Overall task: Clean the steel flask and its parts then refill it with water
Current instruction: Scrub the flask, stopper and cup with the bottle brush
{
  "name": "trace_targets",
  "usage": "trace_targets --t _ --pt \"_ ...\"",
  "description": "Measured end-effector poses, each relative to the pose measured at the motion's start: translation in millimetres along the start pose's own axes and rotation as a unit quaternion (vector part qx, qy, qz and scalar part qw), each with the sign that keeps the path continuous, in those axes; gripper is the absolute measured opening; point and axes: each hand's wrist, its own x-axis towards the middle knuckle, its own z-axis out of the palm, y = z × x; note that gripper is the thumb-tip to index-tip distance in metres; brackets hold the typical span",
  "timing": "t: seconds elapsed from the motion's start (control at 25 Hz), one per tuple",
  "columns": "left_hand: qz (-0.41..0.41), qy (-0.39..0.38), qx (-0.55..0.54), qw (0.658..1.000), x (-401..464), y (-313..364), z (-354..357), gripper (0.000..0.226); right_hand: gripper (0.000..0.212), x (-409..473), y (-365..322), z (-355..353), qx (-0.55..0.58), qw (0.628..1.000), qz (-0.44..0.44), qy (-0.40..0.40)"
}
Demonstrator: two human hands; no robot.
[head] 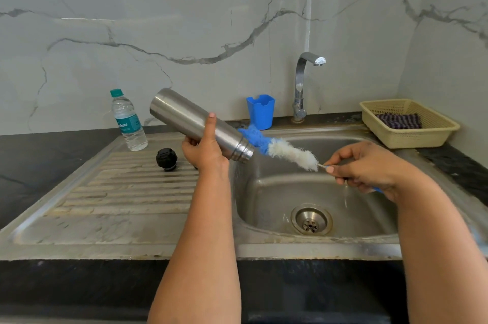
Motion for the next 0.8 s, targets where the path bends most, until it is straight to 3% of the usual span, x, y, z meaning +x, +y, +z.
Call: trace_targets --t 0.4,0.56,0.8 --pt "0.047 -0.033 0.026 0.998 2 -5 1 0.053 0.004 -4 4 -10 0.069 0.997 -0.011 -0.023" --pt "0.019 -0.005 0.002 1.0 2 -1 3 0.061 0.006 -5 1 -8 0.084 0.995 -0.015 -0.044" --pt "0.007 -0.036 -0.018 0.999 10 1 -3 0.068 0.01 -9 3 -13 0.077 0.995 -0.01 -0.06"
